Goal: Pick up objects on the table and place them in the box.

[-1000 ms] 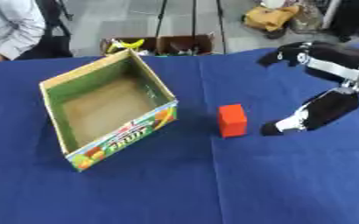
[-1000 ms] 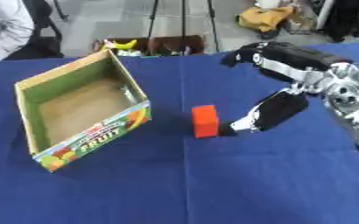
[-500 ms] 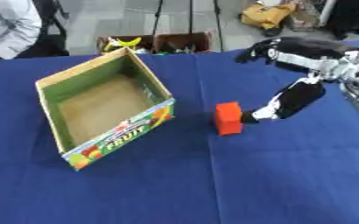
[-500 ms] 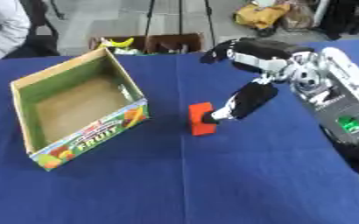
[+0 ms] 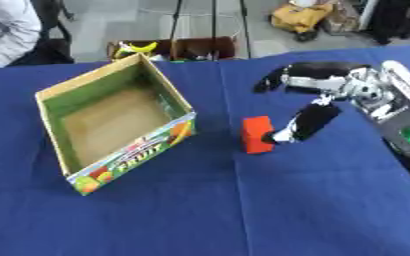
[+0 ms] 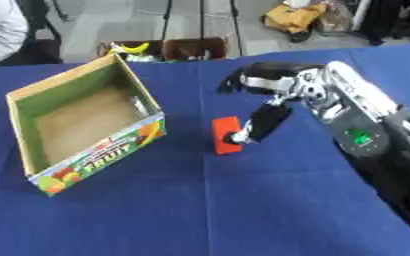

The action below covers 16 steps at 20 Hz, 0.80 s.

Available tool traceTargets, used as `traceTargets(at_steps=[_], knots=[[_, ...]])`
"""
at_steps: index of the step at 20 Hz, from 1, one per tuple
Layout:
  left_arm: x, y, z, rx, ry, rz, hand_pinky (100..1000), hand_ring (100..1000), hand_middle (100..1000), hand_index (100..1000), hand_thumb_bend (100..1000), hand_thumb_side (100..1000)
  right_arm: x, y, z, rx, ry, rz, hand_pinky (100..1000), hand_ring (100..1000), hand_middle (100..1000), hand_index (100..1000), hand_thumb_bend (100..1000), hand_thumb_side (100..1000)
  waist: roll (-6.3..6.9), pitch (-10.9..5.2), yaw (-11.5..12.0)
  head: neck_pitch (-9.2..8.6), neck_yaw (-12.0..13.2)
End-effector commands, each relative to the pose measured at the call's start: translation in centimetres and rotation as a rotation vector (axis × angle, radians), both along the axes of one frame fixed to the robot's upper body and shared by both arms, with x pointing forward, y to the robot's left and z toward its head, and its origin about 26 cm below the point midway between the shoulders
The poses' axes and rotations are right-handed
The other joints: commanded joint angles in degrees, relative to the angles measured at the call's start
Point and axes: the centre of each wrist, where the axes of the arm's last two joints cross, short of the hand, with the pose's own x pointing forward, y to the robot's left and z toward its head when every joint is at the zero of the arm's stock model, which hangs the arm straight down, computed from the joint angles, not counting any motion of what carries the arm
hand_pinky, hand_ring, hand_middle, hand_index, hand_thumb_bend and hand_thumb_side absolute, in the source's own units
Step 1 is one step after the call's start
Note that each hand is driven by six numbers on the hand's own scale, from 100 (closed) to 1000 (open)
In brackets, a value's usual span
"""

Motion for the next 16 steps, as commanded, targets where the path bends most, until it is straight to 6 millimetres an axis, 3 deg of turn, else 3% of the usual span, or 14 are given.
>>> traceTargets(at_steps=[1, 11, 16], knots=[[-0.3, -0.1, 0.9, 0.012, -0.032, -0.015, 743, 883, 859, 1000, 100, 1000, -1.3, -0.7, 1.9, -0.037, -0.027, -0.003, 817, 899, 844, 917, 370, 334, -0.17, -0.9, 0.23, 0.16, -0.19], [-0.3, -0.4, 1.0, 0.006, -0.034, -0.027, 742, 882, 858, 1000, 100, 1000, -0.7, -0.7, 1.6, -0.033, 0.032, -0.03, 815, 901, 850, 921, 346, 324, -0.45, -0.62, 0.54, 0.09, -0.27], [-0.3, -0.3, 1.0, 0.005, -0.032, -0.021, 742, 882, 858, 1000, 100, 1000, -0.6, -0.9, 2.5, -0.016, -0.061, -0.053, 819, 900, 849, 922, 351, 373, -0.34, -0.51, 0.53, 0.2, -0.18]])
